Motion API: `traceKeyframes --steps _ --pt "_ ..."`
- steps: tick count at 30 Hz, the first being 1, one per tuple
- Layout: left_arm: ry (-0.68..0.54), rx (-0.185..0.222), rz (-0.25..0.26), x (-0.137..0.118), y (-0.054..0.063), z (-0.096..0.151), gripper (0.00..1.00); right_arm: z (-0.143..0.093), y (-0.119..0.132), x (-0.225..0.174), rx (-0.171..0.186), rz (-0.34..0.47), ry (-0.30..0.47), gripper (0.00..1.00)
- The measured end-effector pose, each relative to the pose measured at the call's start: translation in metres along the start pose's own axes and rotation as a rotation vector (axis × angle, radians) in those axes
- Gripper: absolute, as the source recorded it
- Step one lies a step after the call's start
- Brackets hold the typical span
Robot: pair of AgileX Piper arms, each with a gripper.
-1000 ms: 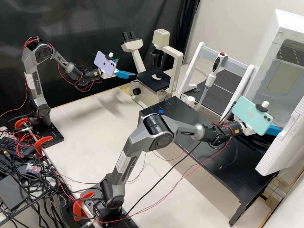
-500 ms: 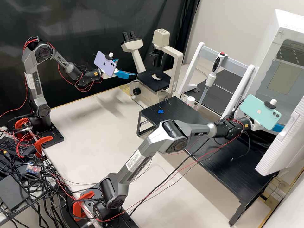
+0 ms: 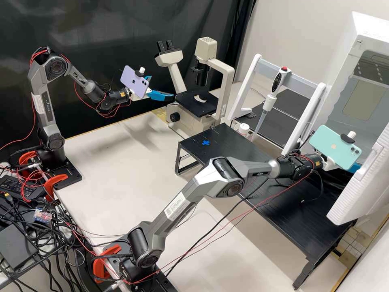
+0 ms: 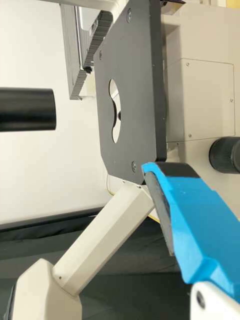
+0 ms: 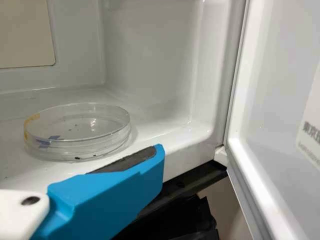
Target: Move the petri dish to the microscope
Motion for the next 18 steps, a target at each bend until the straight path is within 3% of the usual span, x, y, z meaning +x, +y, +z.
traceKeyframes --steps 7,10,14,18 --pt "0.000 0.000 0.000 0.0000 0.0000 0.0000 1.00 -0.0039 -0.0006 0.0002 -0.035 -0.023 0.026 0.00" --pt "0.000 0.000 0.000 0.0000 0.0000 0.0000 1.00 -0.0045 -0.0018 0.0001 -0.029 -0.036 0.033 0.00" --pt "0.000 0.000 0.000 0.0000 0.0000 0.0000 1.00 -0.0042 -0.0032 0.0000 -0.053 -0.058 0.038 0.00" --pt "0.000 0.000 0.000 0.0000 0.0000 0.0000 1.00 -0.0046 -0.0047 -0.0001 -0.052 -0.075 0.043 0.00"
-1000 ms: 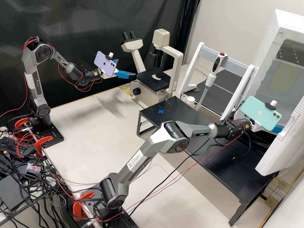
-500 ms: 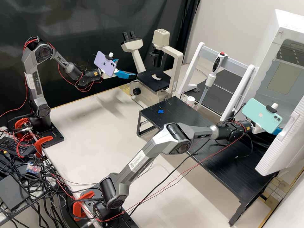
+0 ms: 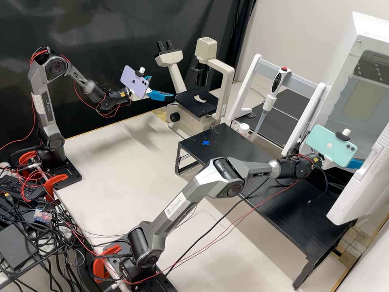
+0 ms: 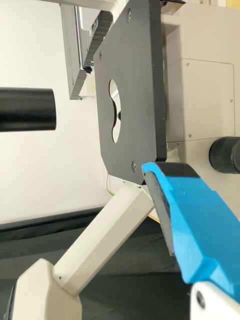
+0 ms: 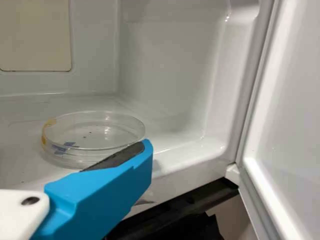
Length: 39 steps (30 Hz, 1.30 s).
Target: Move the petri dish to the microscope
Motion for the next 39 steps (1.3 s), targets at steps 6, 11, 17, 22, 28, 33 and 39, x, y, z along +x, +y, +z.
traceKeyframes --steps 6,11,17,22,28,33,39 --pt "0.000 0.000 0.000 0.000 0.000 0.000 1.00 0.000 -0.001 0.000 -0.004 -0.015 0.003 0.00" --pt "0.000 0.000 0.000 0.000 0.000 0.000 1.00 0.001 -0.003 0.000 0.005 -0.020 -0.001 0.00" --pt "0.000 0.000 0.000 0.000 0.000 0.000 1.00 0.005 -0.001 -0.001 0.006 -0.018 -0.005 0.00" --pt "0.000 0.000 0.000 0.000 0.000 0.000 1.00 0.009 -0.001 -0.001 0.008 -0.018 -0.013 0.00" --pt "0.000 0.000 0.000 0.000 0.000 0.000 1.00 0.012 0.001 -0.002 0.008 -0.017 -0.020 0.00" --pt "0.000 0.000 0.000 0.000 0.000 0.000 1.00 0.013 0.001 -0.002 0.009 -0.017 -0.018 0.00" --pt "0.000 0.000 0.000 0.000 0.000 0.000 1.00 0.014 0.003 -0.004 0.008 -0.015 -0.020 0.00"
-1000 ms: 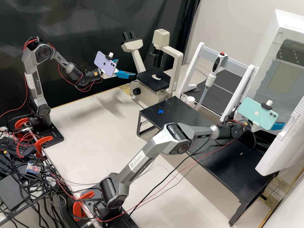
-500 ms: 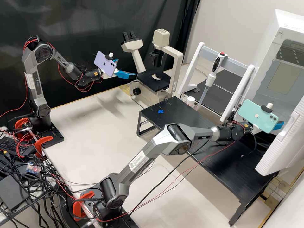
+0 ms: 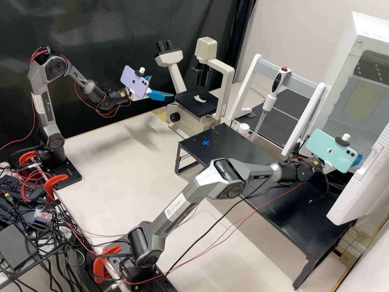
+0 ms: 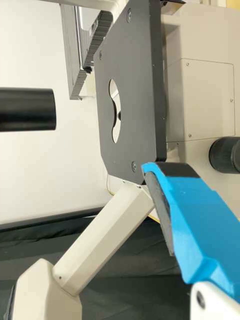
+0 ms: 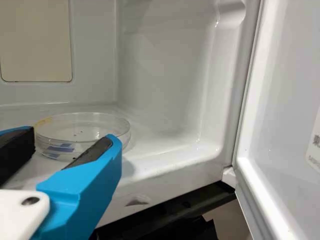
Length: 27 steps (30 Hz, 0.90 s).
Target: Move the petri dish to the microscope
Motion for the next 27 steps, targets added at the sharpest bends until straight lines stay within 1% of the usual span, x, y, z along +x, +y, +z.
traceKeyframes --steps 2,8,17,18,23,27 --pt "0.000 0.000 0.000 0.000 0.000 0.000 1.00 0.000 0.000 0.000 0.000 0.001 0.000 0.00" --pt "0.000 0.000 0.000 0.000 0.000 0.000 1.00 -0.002 0.002 -0.001 -0.022 0.001 0.004 0.00" --pt "0.000 0.000 0.000 0.000 0.000 0.000 1.00 -0.002 0.009 -0.007 -0.022 0.008 -0.002 0.00" --pt "0.000 0.000 0.000 0.000 0.000 0.000 1.00 -0.003 0.010 -0.007 -0.022 0.010 -0.001 1.00" --pt "0.000 0.000 0.000 0.000 0.000 0.000 1.00 -0.006 0.013 -0.011 -0.029 0.010 0.001 1.00" --pt "0.000 0.000 0.000 0.000 0.000 0.000 1.00 -0.005 0.011 -0.012 -0.028 0.005 -0.004 1.00"
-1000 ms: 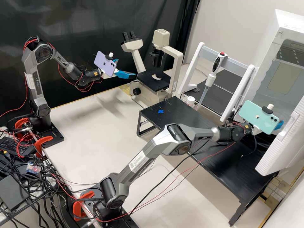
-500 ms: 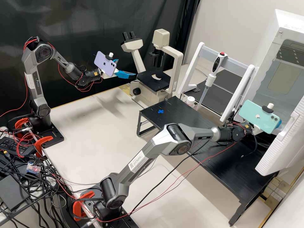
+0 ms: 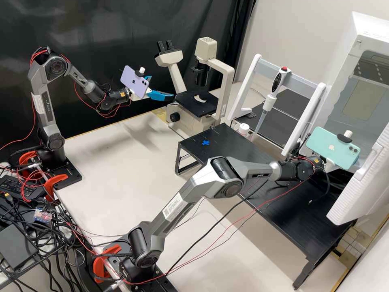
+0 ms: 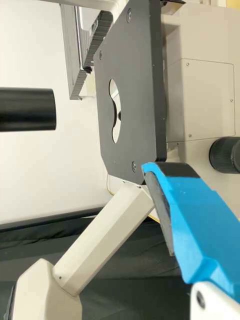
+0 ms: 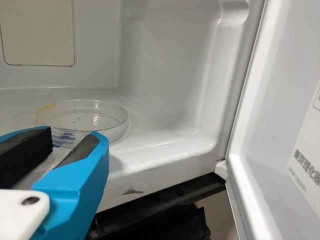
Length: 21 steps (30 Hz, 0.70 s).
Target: Move the petri dish to the microscope
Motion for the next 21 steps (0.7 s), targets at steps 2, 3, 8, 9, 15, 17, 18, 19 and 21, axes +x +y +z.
traceKeyframes --steps 2,3,8,9,15,17,18,19,21 --pt "0.000 0.000 0.000 0.000 0.000 0.000 1.00 0.001 -0.001 0.000 0.001 -0.004 -0.003 1.00" --pt "0.000 0.000 0.000 0.000 0.000 0.000 1.00 0.002 -0.002 0.000 0.001 -0.005 -0.004 1.00" --pt "0.000 0.000 0.000 0.000 0.000 0.000 1.00 -0.002 0.002 -0.002 0.000 0.001 0.003 1.00" --pt "0.000 0.000 0.000 0.000 0.000 0.000 1.00 -0.003 0.003 -0.003 -0.001 0.004 0.006 1.00" --pt "0.000 0.000 0.000 0.000 0.000 0.000 1.00 -0.010 0.009 -0.007 -0.003 0.018 0.022 1.00" --pt "0.000 0.000 0.000 0.000 0.000 0.000 1.00 -0.011 0.010 -0.007 -0.003 0.019 0.024 1.00" --pt "0.000 0.000 0.000 0.000 0.000 0.000 1.00 -0.011 0.010 -0.007 -0.003 0.019 0.024 1.00" --pt "0.000 0.000 0.000 0.000 0.000 0.000 1.00 -0.011 0.010 -0.007 -0.003 0.019 0.024 1.00" --pt "0.000 0.000 0.000 0.000 0.000 0.000 1.00 -0.012 0.012 -0.007 -0.004 0.024 0.020 1.00"
